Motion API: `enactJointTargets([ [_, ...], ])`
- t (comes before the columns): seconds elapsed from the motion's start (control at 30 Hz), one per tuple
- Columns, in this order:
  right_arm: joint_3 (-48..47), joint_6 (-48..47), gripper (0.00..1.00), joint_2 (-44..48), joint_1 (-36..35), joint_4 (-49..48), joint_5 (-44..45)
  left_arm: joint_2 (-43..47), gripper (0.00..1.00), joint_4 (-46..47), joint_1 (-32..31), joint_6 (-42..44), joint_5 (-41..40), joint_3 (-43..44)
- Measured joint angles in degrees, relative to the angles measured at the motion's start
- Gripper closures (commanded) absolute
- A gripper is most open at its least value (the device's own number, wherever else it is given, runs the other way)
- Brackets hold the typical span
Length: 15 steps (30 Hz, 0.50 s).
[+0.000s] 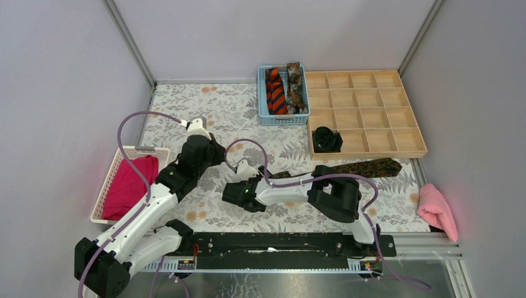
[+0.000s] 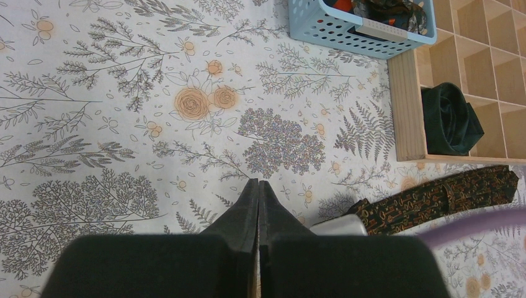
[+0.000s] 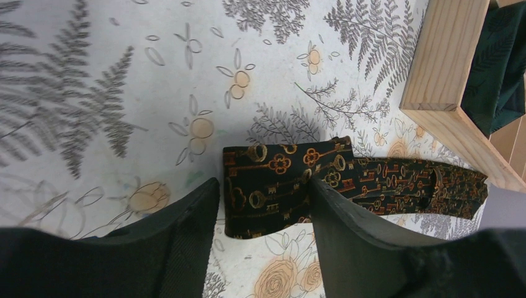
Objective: Roll the ties
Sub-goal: Roll the tie at the center of the board.
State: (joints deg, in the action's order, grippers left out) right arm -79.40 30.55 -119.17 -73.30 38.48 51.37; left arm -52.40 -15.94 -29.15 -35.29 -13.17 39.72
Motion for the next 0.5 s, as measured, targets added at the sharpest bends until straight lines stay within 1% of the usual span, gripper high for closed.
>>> enactJointTargets([
  [0.13, 1.36, -0.39, 0.49, 0.13, 2.19, -1.51, -0.37, -0.22, 1.0, 0.11, -0.04, 0.0, 0.26, 0.0],
  [0.27, 2.38, -0.28, 0.6, 0.76, 3.32, -3.1, -1.81, -1.01, 1.0, 0.17, -0.04, 0.02, 0.33, 0.0],
  [0.43, 2.6, 0.24, 0.66, 1.11, 3.48, -3.69, -3.39, -2.51, 1.0, 1.2, -0.04, 0.02, 0.96, 0.0],
  [0.5, 3.26, 0.85, 0.67, 1.97, 3.65, -3.91, -4.48, -3.5, 1.0, 2.32, -0.04, 0.02, 1.53, 0.0],
])
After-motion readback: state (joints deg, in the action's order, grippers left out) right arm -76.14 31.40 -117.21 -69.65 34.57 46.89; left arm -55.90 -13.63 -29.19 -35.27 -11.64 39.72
